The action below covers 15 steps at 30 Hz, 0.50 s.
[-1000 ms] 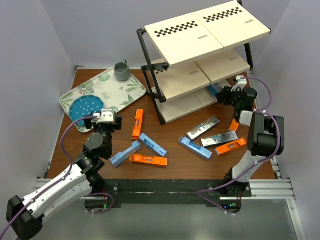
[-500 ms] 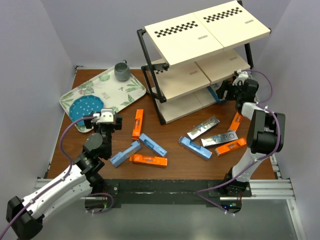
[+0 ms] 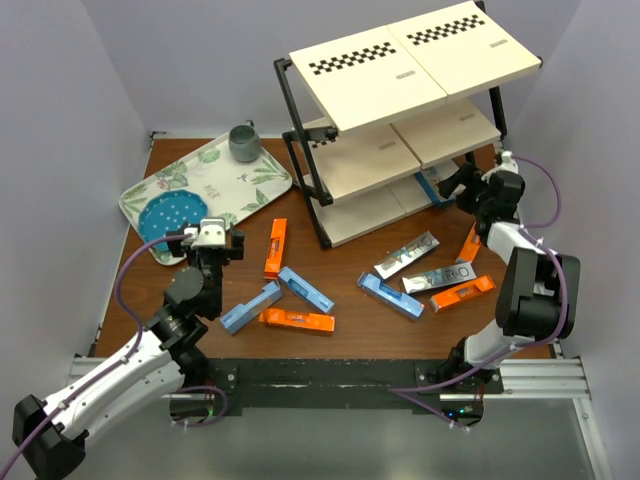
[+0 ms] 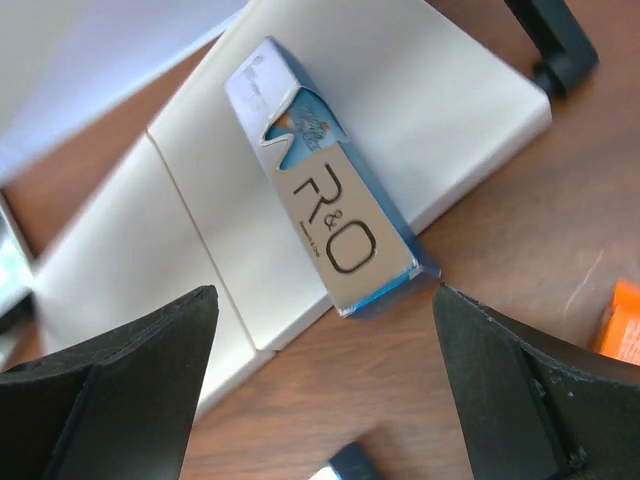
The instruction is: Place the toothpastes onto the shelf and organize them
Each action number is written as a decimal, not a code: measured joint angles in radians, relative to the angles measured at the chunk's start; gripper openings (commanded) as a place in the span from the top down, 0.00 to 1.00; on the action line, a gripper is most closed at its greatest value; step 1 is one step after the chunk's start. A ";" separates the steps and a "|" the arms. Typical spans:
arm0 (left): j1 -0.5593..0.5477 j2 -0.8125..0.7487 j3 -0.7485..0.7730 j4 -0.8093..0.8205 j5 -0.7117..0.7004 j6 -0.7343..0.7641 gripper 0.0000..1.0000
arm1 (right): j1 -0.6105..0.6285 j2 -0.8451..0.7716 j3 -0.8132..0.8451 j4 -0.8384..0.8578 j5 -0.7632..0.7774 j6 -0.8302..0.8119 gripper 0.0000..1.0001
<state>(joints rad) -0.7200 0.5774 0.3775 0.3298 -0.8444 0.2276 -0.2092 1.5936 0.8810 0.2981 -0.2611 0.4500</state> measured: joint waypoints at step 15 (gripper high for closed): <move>0.000 0.000 0.000 -0.006 0.011 -0.004 0.01 | 0.000 0.077 -0.090 0.139 0.140 0.449 0.23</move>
<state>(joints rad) -0.7200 0.5777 0.3775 0.3241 -0.8330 0.2234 -0.2096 1.6711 0.7910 0.4374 -0.1215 0.8986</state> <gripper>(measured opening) 0.995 0.790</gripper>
